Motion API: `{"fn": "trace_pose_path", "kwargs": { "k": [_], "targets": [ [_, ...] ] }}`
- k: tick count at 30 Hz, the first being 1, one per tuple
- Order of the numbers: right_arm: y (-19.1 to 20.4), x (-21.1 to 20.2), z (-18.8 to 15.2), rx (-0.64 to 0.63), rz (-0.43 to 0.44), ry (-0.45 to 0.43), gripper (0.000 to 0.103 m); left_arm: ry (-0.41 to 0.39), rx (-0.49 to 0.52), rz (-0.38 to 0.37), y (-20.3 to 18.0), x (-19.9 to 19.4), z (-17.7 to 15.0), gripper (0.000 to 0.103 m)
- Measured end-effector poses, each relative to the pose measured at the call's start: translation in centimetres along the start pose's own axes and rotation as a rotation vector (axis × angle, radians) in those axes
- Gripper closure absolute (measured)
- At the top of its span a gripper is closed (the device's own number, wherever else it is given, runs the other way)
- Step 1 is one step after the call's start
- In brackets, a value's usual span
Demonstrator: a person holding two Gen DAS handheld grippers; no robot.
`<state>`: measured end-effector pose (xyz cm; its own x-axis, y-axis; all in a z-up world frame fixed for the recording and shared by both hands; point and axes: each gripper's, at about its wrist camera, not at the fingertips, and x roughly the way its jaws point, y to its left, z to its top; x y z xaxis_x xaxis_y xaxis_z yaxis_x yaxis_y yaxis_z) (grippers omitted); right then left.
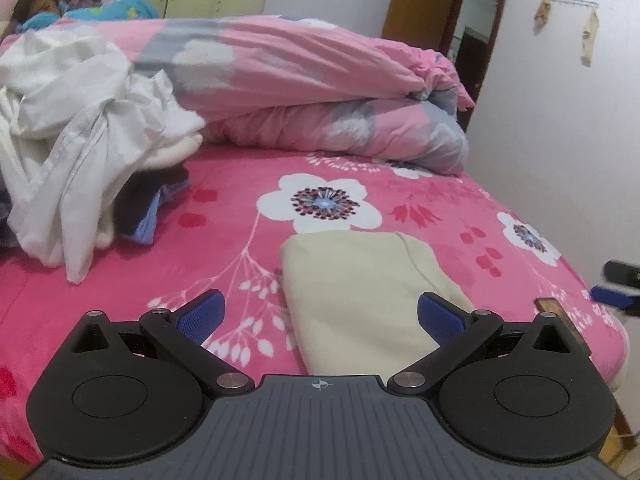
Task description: Fold clothes
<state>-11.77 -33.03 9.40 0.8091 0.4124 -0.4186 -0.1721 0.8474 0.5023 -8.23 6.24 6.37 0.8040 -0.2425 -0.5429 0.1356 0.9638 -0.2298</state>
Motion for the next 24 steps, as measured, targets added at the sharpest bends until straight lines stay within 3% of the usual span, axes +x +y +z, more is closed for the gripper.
{"fn": "trace_pose_path", "kwargs": {
  "k": [9, 12, 14, 16, 19, 24],
  "targets": [
    [-6.2, 7.4, -3.1, 0.188, 0.088, 0.107, 0.003, 0.116, -0.032, 0.017, 1.0, 3.4, -3.5, 0.000],
    [-6.6, 7.4, -4.8, 0.195, 0.109, 0.073, 0.003, 0.106, 0.070, -0.001, 0.0, 3.5, -6.1, 0.000],
    [-5.8, 7.4, -5.7, 0.137, 0.073, 0.026, 0.006, 0.087, 0.168, 0.003, -1.1, 3.5, -7.9, 0.000],
    [-4.5, 7.8, -6.4, 0.040, 0.009, -0.020, 0.019, 0.067, 0.257, 0.023, -2.2, 3.9, -9.3, 0.000],
    [-2.9, 9.2, -6.9, -0.052, -0.041, -0.036, 0.024, 0.020, 0.336, 0.088, -3.6, 4.7, -10.6, 0.000],
    [-2.4, 11.2, -7.4, -0.039, -0.041, -0.025, 0.027, 0.007, 0.424, 0.194, -4.8, 6.5, -12.0, 0.000]
  ]
}}
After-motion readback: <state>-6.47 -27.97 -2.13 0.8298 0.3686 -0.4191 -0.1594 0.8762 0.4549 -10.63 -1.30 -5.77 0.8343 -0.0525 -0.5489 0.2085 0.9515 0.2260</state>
